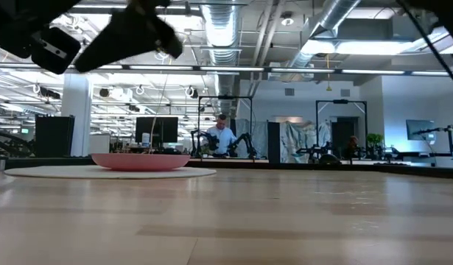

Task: Pick & Place donuts
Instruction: Put the large blue donut on the brown plate

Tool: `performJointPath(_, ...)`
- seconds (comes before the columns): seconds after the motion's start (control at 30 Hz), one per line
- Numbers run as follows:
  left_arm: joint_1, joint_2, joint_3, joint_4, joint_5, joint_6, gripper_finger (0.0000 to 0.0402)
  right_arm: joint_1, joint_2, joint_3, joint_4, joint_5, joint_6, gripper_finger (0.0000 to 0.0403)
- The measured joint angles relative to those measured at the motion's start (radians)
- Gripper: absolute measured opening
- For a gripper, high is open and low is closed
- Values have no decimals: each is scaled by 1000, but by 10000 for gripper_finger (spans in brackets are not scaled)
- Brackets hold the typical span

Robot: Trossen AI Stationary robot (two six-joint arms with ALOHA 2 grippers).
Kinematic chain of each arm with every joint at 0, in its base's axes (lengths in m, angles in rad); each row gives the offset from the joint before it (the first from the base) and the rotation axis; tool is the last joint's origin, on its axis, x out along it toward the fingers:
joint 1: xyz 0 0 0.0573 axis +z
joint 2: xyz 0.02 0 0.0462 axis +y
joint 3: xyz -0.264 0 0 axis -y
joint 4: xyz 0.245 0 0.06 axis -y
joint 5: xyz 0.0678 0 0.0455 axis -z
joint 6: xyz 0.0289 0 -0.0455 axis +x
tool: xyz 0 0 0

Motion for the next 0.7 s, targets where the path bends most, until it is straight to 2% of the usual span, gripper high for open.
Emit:
performJointPath(0.07,0,-18,0,-14,6,0,0,3,43,48,-35,-23,3,244)
performJointPath(0.13,0,-27,0,-22,26,0,0,8,48,16,26,-57,39,244)
performJointPath(0.23,0,-32,0,-42,56,-9,0,24,70,25,26,-71,73,244)
performJointPath(0.7,0,-32,0,-90,105,-91,0,58,182,24,222,-30,2,244)
